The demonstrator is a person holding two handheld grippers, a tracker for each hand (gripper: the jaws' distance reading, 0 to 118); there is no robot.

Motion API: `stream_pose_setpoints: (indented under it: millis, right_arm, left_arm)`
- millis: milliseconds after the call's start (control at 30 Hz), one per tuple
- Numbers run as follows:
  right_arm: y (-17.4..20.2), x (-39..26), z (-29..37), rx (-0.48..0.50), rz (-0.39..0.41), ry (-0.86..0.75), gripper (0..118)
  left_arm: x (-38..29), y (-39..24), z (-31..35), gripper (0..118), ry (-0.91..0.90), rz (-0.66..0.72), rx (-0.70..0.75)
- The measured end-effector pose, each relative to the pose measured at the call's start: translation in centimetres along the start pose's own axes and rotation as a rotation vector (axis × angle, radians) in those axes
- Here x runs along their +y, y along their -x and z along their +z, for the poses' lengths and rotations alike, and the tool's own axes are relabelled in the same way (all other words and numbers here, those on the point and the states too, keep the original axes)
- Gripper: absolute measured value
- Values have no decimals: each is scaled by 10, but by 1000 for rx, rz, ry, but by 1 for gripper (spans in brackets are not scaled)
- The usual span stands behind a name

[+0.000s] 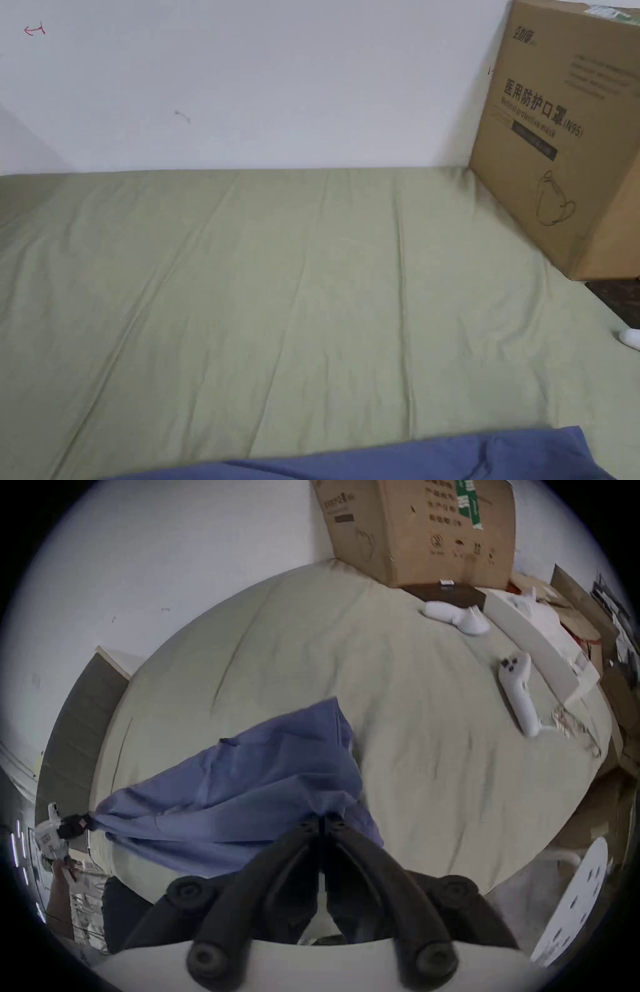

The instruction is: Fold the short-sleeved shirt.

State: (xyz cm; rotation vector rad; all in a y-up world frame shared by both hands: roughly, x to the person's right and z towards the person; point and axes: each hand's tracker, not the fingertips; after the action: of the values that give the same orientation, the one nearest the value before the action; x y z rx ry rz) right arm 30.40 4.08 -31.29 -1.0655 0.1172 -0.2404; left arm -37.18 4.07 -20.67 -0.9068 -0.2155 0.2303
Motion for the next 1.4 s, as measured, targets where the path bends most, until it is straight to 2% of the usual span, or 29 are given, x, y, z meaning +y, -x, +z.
stream_pose_setpoints:
  millis: [67, 100, 133, 167, 200, 233, 267, 300, 500, 667, 733, 767, 800, 833, 867, 900, 933, 1000, 1133, 1233, 1333, 1400]
  right_arm:
    - [4, -3, 0, -6, 11, -3, 4]
    - [8, -3, 1, -14, 27, -4, 13]
    - [8, -1, 2, -26, 45, -8, 27]
    - [12, 0, 5, -49, 72, -21, 49]
    - [15, 1, 9, -57, 89, -34, 86]
    - [18, 2, 13, -52, 96, -50, 102]
    - [19, 3, 20, -44, 106, -84, 109]
    - [23, 5, 26, -33, 114, -118, 110]
    - [61, 15, 60, -10, 211, -312, 110]
    - [100, 23, 76, 44, 273, -555, 110]
    - [116, 22, 84, 64, 251, -690, 109]
    - [123, 22, 87, 87, 232, -743, 107]
    - [130, 21, 89, 115, 214, -788, 99]
    - [135, 21, 90, 131, 214, -816, 82]
    - [141, 23, 89, 139, 221, -840, 47]
    - [148, 27, 87, 119, 237, -840, 0]
    - [156, 31, 84, 94, 252, -836, 0]
    - [163, 40, 81, 128, 278, -811, 0]
    - [174, 45, 81, 123, 297, -806, 0]
    - [178, 46, 81, 119, 329, -796, 0]
    - [177, 50, 80, 109, 359, -769, 0]
    - [175, 50, 76, 98, 364, -740, 0]
  left_arm:
    - [-4, -1, 5, 19, -5, -33, 73]
    - [-6, 1, 7, 34, -14, -23, 78]
    - [-7, 3, 10, 55, -21, -14, 87]
    - [-7, 5, 14, 82, -36, 16, 76]
    - [-6, 5, 18, 109, -51, 32, 75]
    - [-5, 4, 21, 116, -65, 42, 80]
    - [-3, 1, 27, 116, -101, 45, 73]
    - [0, -2, 33, 115, -144, 48, 63]
    - [31, -57, 50, 115, -291, 12, 22]
    - [57, -113, 48, 115, -419, -11, 115]
    - [61, -129, 47, 106, -512, -8, 108]
    - [63, -136, 46, 96, -554, -4, 100]
    - [64, -143, 44, 73, -595, -7, 113]
    - [65, -149, 42, 46, -628, -16, 131]
    - [68, -155, 38, 20, -646, -31, 141]
    - [71, -158, 33, 3, -659, -51, 170]
    - [72, -162, 30, 3, -669, -70, 207]
    - [76, -168, 29, 3, -677, -77, 199]
    - [84, -166, 34, 2, -702, -75, 197]
    - [92, -143, 39, 2, -625, -62, 150]
    - [99, -82, 34, 3, -399, 113, -51]
    - [91, -23, 20, 3, -190, 333, -270]
